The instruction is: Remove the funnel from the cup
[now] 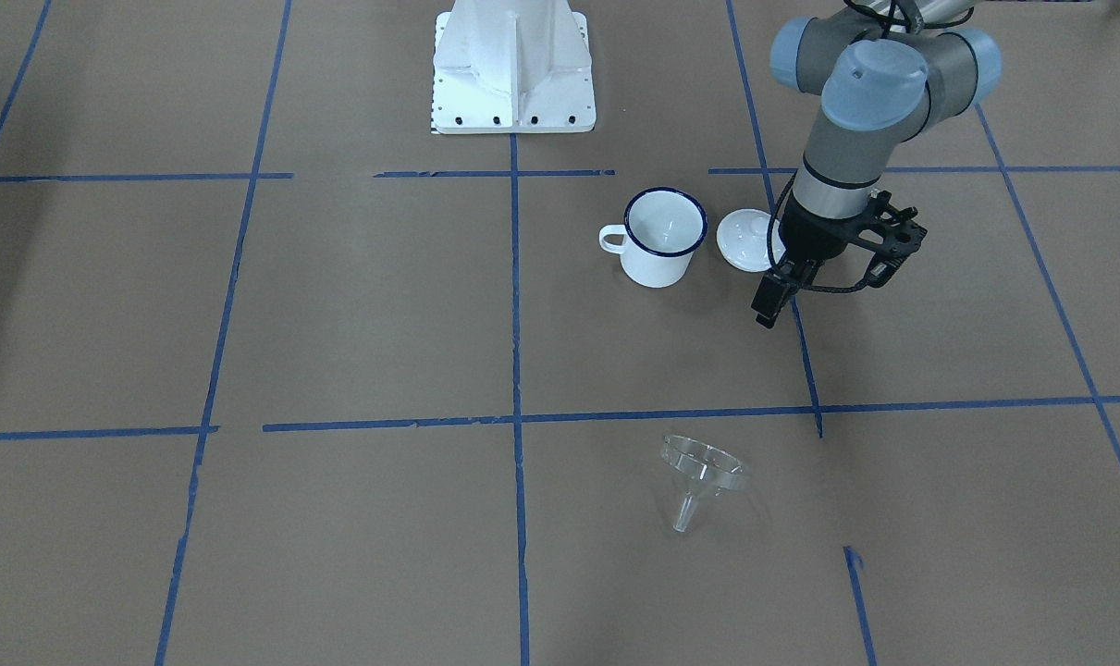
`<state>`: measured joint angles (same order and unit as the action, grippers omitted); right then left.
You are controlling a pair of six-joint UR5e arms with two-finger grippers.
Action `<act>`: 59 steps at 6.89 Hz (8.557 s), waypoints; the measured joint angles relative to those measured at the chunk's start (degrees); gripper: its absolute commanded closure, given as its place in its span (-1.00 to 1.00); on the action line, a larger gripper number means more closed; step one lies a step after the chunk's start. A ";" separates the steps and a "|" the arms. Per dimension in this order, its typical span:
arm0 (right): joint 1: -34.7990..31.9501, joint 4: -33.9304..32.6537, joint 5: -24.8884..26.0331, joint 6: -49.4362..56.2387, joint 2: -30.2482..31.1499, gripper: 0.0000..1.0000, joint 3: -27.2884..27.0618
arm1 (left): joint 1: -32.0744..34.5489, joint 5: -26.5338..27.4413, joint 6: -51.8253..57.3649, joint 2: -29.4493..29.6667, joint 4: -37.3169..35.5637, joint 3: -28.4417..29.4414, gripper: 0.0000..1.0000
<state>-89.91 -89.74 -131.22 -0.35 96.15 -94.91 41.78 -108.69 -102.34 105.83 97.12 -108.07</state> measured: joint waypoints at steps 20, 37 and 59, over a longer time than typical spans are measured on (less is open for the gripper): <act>0.00 0.00 0.00 0.00 0.00 -1.00 0.00 | -10.53 -2.60 -8.02 -8.89 3.20 -4.72 1.00; 0.00 0.00 0.00 0.00 0.00 -1.00 -0.01 | -9.35 -3.19 -10.17 13.60 -24.83 -8.03 1.00; 0.00 0.00 0.00 0.00 0.00 -1.00 0.03 | 48.32 -27.02 102.98 -23.01 -1.09 10.46 -1.00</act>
<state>-89.91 -89.74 -131.22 -0.35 96.15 -94.87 90.10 -135.72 0.63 82.82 96.03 -97.61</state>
